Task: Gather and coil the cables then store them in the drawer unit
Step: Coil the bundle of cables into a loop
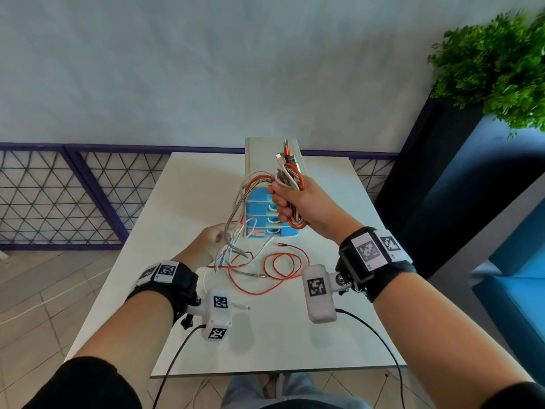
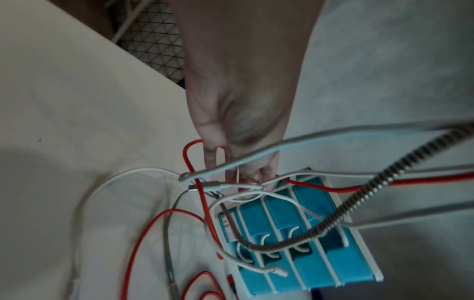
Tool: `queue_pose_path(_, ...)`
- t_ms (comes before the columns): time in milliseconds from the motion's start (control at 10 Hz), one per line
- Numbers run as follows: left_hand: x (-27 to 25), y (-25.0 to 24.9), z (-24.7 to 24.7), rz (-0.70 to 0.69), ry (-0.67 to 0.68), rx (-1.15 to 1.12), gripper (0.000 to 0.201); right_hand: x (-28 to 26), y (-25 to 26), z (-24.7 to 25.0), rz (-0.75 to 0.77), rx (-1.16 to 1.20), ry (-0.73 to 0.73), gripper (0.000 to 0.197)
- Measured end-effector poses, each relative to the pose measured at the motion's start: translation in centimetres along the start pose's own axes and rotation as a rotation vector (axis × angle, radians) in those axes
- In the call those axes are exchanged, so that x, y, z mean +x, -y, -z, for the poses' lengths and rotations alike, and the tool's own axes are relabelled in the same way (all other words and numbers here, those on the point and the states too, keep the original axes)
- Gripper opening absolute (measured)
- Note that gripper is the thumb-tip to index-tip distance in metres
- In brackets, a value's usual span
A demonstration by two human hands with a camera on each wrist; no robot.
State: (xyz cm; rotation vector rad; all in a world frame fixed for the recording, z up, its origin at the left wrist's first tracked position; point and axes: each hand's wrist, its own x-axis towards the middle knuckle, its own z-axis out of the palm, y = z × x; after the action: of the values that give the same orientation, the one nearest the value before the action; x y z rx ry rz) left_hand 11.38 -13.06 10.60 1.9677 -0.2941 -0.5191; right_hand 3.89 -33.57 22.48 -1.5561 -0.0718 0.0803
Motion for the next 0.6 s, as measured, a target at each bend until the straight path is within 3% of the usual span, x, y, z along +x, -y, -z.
queue_pose_path(100, 0.1, 0.2, -0.2, 0.081, 0.004, 0.161, 0.031, 0.0, -0.3, 0.3, -0.011, 0.004, -0.020, 0.016)
queue_pose_path(200, 0.0, 0.1, -0.3, 0.153, 0.011, 0.139, 0.038, -0.2, -0.4, 0.6, -0.021, 0.029, -0.009, 0.016)
queue_pose_path(300, 0.0, 0.3, -0.1, 0.051, 0.033, 0.376, 0.046, -0.3, -0.3, 0.8, -0.016, 0.043, -0.019, 0.015)
queue_pose_path(400, 0.6, 0.4, 0.1, -0.059, -0.015, 0.785, 0.035, -0.4, 0.0, 1.1, 0.009, 0.047, -0.035, 0.015)
queue_pose_path(500, 0.9, 1.7, 0.4, -0.153, -0.055, 0.907, 0.013, -0.4, 0.2, 1.6, 0.035, 0.042, -0.078, 0.016)
queue_pose_path(600, 0.0, 2.4, 1.0, 0.048, -0.143, 1.004, 0.020, -0.3, 0.0, 2.1, 0.039, 0.005, -0.147, 0.016)
